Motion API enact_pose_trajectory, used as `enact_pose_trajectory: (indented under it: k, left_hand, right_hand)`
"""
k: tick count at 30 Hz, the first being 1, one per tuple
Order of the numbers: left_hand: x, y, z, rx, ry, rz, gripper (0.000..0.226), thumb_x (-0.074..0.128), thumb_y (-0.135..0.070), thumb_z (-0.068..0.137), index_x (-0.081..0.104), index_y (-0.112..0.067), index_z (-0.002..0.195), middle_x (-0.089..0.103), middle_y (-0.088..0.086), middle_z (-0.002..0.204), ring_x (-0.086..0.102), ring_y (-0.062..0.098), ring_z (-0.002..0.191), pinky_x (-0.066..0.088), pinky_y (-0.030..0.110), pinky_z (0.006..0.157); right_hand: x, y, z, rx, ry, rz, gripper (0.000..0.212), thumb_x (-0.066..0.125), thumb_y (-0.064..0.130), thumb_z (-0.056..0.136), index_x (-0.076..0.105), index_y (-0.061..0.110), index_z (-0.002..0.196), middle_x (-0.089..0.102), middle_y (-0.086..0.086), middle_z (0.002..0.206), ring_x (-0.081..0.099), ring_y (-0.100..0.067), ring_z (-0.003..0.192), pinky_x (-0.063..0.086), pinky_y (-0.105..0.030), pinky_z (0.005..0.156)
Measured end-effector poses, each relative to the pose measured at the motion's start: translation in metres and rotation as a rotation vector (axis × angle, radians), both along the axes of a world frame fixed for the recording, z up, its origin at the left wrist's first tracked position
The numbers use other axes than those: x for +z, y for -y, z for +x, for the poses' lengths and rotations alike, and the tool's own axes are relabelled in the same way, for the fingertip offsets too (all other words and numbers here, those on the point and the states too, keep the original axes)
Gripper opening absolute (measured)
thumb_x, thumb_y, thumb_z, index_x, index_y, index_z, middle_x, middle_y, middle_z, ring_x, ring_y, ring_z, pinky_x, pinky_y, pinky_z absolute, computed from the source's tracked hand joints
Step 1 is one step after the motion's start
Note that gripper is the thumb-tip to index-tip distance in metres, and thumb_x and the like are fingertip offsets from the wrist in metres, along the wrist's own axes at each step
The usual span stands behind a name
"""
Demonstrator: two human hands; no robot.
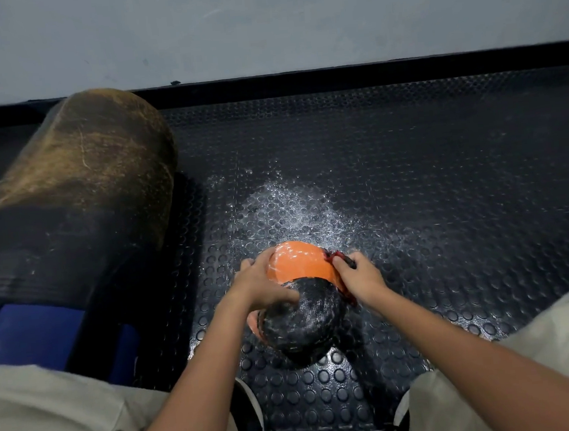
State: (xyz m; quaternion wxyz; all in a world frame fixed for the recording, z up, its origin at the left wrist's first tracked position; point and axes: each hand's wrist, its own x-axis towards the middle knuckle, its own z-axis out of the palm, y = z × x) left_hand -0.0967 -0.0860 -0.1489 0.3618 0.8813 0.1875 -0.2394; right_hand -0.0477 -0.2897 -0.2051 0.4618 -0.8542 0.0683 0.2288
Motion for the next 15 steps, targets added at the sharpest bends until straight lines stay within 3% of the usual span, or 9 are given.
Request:
enact_pose_trajectory:
  k: [6,12,15]
  left_hand:
    - [0.002,-0.001,0.0,0.007,-0.002,-0.025,0.119,0.091,-0.024,0.064,0.02,-0.036,0.159,0.019,0.009,0.156,0.032,0.039,0.14,0.043,0.057,0.106]
    - [0.007,0.003,-0.001,0.01,0.01,-0.063,0.117,0.09,-0.021,0.065,0.021,-0.035,0.158,0.018,0.007,0.159,0.033,0.039,0.14,0.044,0.057,0.104]
    - [0.007,0.002,-0.002,-0.004,0.001,-0.056,0.117,0.09,-0.02,0.066,0.02,-0.035,0.159,0.018,0.008,0.159,0.032,0.039,0.141,0.043,0.058,0.105]
  right_hand:
    - [0.018,-0.015,0.002,0.087,0.177,0.022,0.022,0.054,0.046,0.101,0.055,0.024,0.096,0.064,0.002,0.089,0.057,-0.013,0.074,0.039,-0.027,0.059]
    - [-0.002,0.001,0.001,0.0,-0.02,-0.056,0.027,0.046,0.042,0.105,0.054,0.017,0.111,0.068,-0.005,0.095,0.061,-0.016,0.073,0.05,-0.028,0.059]
    - [0.007,-0.009,0.003,0.015,0.105,-0.041,0.022,0.051,0.044,0.102,0.055,0.023,0.1,0.065,0.0,0.091,0.058,-0.013,0.073,0.042,-0.027,0.058]
